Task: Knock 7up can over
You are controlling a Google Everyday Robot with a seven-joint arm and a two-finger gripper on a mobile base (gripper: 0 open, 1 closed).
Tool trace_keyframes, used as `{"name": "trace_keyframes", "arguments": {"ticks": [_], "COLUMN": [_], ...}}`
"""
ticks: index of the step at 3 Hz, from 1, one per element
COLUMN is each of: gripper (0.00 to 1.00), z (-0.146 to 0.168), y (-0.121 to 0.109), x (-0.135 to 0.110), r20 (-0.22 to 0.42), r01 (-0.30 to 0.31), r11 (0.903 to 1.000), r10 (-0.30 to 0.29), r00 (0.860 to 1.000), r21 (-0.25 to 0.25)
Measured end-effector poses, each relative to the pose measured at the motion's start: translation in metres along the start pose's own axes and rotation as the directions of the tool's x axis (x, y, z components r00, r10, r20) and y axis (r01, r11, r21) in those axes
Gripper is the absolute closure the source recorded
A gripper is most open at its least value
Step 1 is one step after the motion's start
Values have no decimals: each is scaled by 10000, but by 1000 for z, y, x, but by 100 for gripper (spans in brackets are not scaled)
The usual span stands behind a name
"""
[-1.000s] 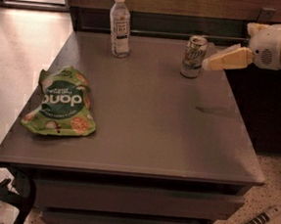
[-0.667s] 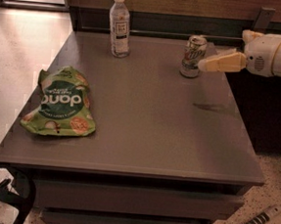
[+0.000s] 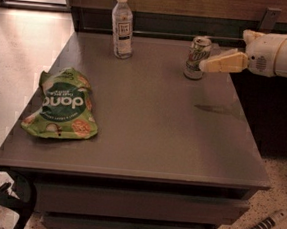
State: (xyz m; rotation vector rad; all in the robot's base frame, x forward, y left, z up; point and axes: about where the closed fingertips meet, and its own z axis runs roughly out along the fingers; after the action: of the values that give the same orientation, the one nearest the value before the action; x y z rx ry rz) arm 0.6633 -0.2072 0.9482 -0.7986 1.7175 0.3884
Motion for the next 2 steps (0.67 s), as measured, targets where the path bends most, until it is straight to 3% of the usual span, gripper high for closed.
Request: {"name": "trace_keyframes", "arguments": {"ticks": [2], "gripper": [0], "z": [29], "y": [-13], "x": [17], "r20": [716], "r01": [-99], "r11": [9981], "r10": [143], "r00": [9973], "r21": [-609]}}
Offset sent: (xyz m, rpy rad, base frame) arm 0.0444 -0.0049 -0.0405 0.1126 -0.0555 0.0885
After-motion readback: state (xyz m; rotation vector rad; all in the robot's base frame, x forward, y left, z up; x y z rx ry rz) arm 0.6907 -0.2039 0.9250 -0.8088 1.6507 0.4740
